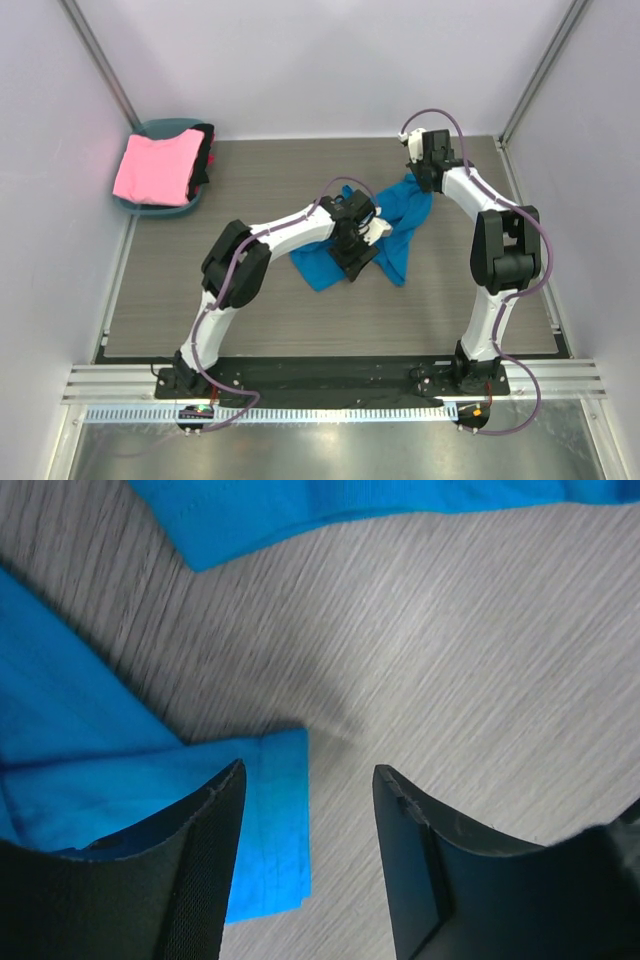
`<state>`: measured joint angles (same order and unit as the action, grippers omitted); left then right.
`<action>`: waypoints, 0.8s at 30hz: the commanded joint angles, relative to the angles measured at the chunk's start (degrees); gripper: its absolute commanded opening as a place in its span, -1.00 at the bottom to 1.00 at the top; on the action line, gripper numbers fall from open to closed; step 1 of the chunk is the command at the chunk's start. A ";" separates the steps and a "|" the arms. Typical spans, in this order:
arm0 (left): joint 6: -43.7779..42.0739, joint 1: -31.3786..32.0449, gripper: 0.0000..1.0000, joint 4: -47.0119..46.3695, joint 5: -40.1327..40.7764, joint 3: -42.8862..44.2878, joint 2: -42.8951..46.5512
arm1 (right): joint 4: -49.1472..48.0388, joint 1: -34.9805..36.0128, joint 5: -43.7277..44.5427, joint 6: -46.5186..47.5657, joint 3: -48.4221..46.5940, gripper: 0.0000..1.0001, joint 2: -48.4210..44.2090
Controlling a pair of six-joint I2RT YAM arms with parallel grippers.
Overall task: Fold and stack the t-shirts
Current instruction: Flatten the tshirt out
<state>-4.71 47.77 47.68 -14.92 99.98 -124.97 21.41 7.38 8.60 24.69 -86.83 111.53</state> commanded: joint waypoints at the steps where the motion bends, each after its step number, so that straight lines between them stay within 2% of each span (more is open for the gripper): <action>1: -0.12 0.31 0.10 -2.50 0.33 2.14 -0.72 | -1.90 -0.43 -0.60 -0.96 0.25 -0.99 -1.66; 6: -0.12 0.31 0.07 -4.96 0.50 0.74 -1.16 | -1.98 -0.61 -0.25 -0.69 1.66 -0.98 -2.63; 10: 0.23 0.31 -0.10 -7.25 0.94 -0.31 -2.12 | -1.99 -0.78 -0.07 -0.78 2.36 -0.99 -3.68; 11: 0.66 0.31 -0.24 -7.60 0.77 -0.58 -2.38 | -2.07 -0.70 0.01 -0.69 2.62 -0.99 -3.94; 13: 1.10 0.31 -0.35 -8.48 0.24 -1.63 -2.65 | -1.99 -0.70 0.45 -0.78 3.07 -0.99 -4.47; 14: 1.54 0.31 -0.47 -8.66 -0.02 -1.98 -2.91 | -1.99 -0.70 0.54 -0.69 3.24 -0.98 -4.65; 18: 2.25 0.31 -0.69 -8.75 -0.29 -3.22 -3.00 | -2.07 -0.79 1.24 -0.96 4.64 -0.98 -5.96; 19: 2.16 0.31 -0.80 -8.40 0.32 -3.57 -2.83 | -2.16 -0.96 1.24 -1.04 5.00 -0.99 -6.32; 20: 1.81 0.22 -0.99 -8.05 0.94 -3.66 -2.30 | -2.33 -0.96 1.24 -1.13 5.61 -0.99 -6.93; 24: -0.29 -1.44 -1.00 -2.52 2.96 -2.25 2.07 | -2.51 -0.87 1.24 -1.83 6.14 -0.99 -8.34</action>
<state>-3.46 47.46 40.01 -14.06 98.50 -126.15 20.80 6.72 8.91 24.05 -80.75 107.66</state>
